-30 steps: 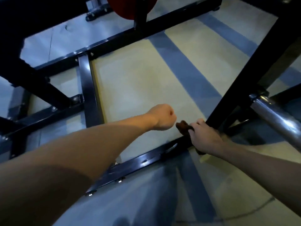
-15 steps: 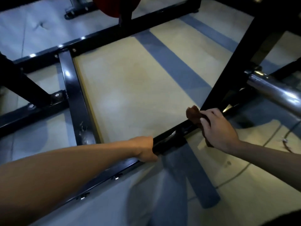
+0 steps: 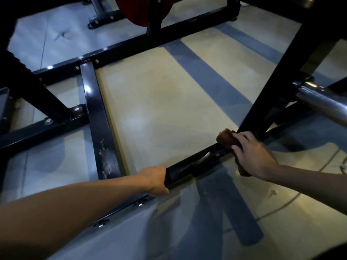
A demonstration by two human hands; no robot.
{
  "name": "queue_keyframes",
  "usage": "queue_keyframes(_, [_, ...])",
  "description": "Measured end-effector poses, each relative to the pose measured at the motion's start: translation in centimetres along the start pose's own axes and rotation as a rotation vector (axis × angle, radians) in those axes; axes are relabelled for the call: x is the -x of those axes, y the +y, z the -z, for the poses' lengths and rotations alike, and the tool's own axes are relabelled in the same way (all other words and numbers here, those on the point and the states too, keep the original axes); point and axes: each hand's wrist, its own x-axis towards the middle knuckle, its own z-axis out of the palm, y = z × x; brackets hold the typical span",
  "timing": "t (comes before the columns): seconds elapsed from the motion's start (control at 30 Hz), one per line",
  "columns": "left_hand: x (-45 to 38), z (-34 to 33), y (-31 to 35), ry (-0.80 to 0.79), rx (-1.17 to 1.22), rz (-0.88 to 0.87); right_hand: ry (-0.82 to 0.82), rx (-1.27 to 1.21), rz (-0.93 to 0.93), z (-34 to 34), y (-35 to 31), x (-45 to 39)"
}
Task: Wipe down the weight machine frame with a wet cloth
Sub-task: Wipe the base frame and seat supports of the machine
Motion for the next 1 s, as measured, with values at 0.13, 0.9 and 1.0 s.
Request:
queue_keyframes(0.13, [0.4,-0.1,-1.3,-0.001,0.016,-0.011,-0.119,0.012,0.167,-1.1,-2.5,1.5])
queue_keyframes(0.9, [-0.2,-0.6,-2.4,0.085,0.042,-0.048,-0.202,0.09,0.408,-4.3,-4.9,2.8])
queue_keyframes(1.0, [-0.2,-0.8,-2.6,0.086,0.046,-0.056,-0.047,-0.01,0.212,-3.3,-1.8,1.4])
